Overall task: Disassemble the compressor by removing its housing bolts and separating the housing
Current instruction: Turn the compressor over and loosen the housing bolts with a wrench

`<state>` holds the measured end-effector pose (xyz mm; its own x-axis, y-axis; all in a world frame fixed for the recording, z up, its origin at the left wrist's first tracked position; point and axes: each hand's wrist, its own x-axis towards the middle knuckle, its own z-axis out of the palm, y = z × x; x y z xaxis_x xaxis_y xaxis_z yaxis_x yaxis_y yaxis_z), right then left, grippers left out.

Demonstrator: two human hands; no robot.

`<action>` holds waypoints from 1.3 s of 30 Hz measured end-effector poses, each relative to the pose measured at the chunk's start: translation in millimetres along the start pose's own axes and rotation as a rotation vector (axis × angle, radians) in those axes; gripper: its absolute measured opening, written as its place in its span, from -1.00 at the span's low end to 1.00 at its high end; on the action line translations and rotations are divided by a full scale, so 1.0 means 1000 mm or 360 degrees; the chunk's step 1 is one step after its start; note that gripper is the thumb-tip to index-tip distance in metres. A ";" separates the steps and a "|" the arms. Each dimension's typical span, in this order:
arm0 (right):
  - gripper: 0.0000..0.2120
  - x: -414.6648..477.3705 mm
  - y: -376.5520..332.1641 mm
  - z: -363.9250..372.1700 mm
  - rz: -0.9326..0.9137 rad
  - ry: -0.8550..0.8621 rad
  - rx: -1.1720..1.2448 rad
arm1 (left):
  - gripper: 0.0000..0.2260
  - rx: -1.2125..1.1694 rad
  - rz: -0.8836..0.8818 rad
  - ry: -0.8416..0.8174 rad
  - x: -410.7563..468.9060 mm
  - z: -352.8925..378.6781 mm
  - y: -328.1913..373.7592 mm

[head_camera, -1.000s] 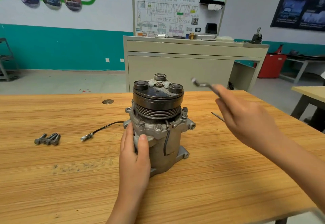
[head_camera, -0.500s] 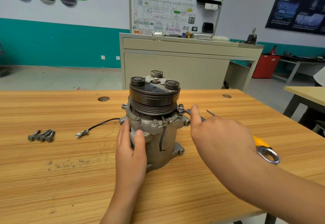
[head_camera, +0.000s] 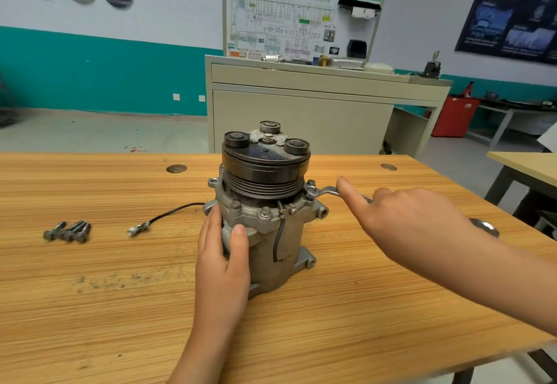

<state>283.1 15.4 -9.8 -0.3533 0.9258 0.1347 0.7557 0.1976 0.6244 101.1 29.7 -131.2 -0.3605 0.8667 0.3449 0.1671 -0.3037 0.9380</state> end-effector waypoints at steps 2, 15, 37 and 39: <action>-0.26 0.004 0.007 -0.002 -0.0057 0.0025 -0.0067 | -0.50 0.0006 0.0005 -0.0001 0.000 0.000 0.000; -0.43 0.042 0.041 0.050 -0.0361 0.0661 0.0271 | -0.50 0.0143 0.0058 -0.0075 0.005 -0.003 0.002; -0.45 -0.006 -0.002 0.026 0.0133 0.0318 0.0500 | -0.41 0.0093 0.0057 -0.0020 0.004 0.001 0.001; -0.43 -0.006 -0.006 0.018 0.0157 0.0236 0.0525 | -0.41 0.0117 0.0066 -0.0006 0.003 0.001 0.001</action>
<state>290.4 14.6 -28.3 -0.3275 0.8937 0.3068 0.9186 0.2251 0.3247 101.3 32.6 -128.9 -0.3487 0.8555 0.3829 0.2487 -0.3094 0.9178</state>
